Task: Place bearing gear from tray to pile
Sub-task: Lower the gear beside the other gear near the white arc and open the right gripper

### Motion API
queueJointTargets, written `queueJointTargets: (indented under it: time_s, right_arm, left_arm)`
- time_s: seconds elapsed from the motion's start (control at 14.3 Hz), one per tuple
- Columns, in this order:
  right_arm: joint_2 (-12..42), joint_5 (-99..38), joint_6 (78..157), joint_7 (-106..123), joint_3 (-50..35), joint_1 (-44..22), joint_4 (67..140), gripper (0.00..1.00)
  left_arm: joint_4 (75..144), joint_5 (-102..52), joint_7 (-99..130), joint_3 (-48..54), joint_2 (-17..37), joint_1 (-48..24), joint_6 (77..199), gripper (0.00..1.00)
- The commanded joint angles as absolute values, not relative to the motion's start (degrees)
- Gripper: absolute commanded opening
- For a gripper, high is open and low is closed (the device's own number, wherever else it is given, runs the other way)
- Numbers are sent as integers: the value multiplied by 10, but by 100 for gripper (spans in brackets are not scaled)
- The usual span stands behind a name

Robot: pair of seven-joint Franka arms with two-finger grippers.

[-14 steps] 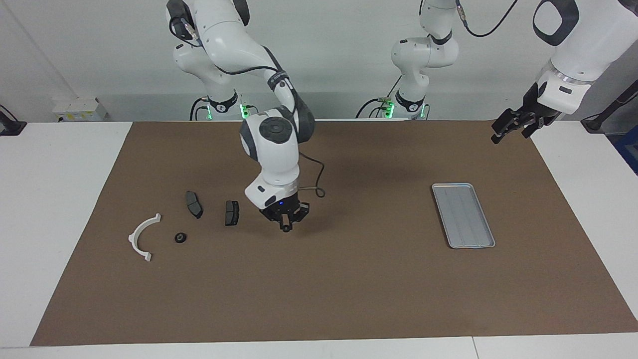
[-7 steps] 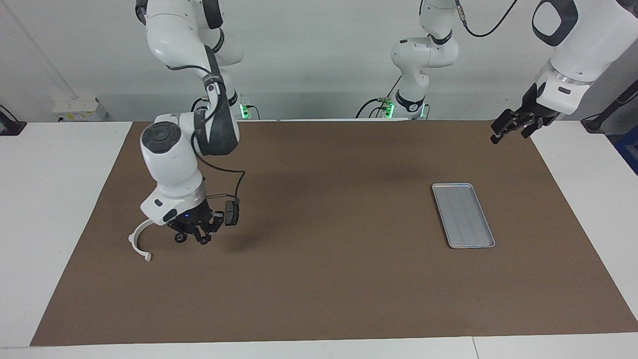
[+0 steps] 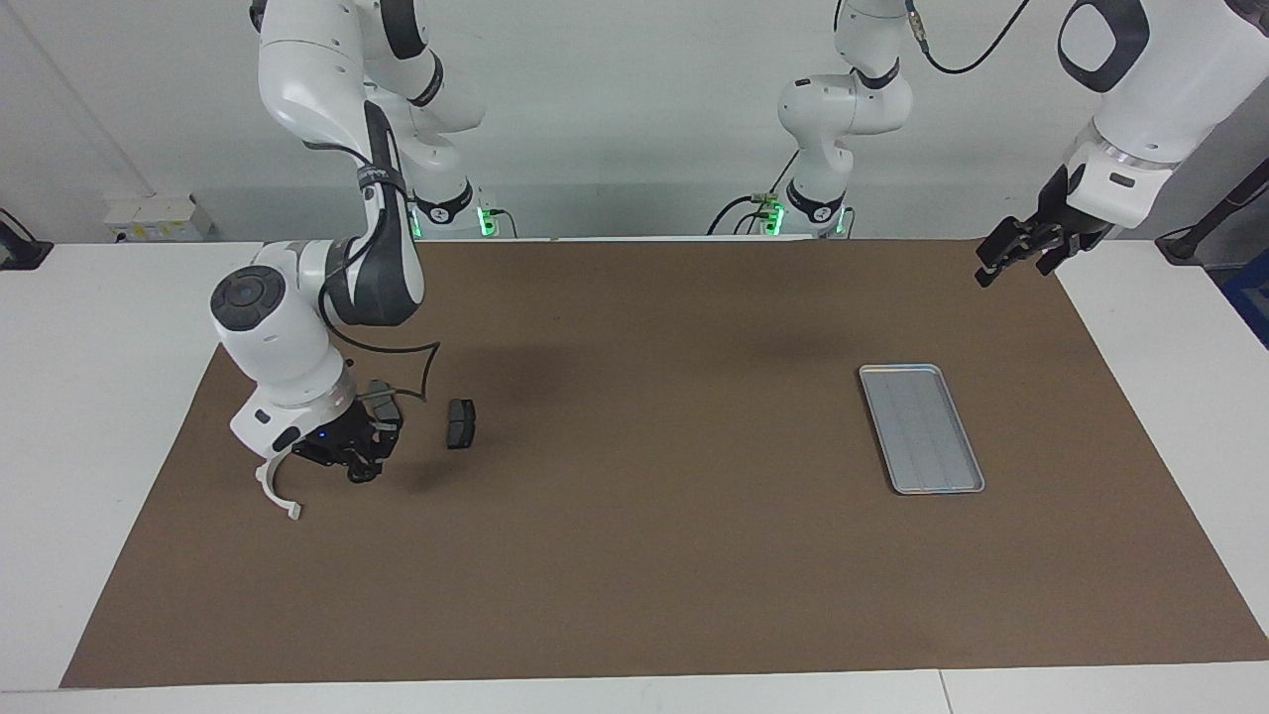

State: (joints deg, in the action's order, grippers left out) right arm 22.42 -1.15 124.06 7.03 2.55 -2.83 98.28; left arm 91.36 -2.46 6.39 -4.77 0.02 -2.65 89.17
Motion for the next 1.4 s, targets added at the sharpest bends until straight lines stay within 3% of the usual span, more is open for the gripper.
queueJointTargets:
  time_s: [0.0, 0.56, 1.19, 1.26, 1.33]
  right_arm:
    - [197, -20, 1285, 80, 18, -28, 1049, 0]
    - [201, -20, 1353, 81, 18, -30, 1106, 0]
    - [206, -20, 1378, 81, 18, -31, 1146, 0]
    - [206, -20, 1386, 80, 18, -31, 1151, 1]
    - [207, -20, 1389, 82, 18, -31, 1151, 7]
  left_arm:
    - [940, -13, 59, -47, -20, -30, 907, 100]
    - [940, -13, 62, -46, -20, -31, 906, 100]
    - [940, -13, 62, -45, -20, -34, 907, 100]
    - [939, -13, 62, -45, -20, -34, 908, 100]
    - [939, -13, 62, -45, -20, -34, 908, 100]
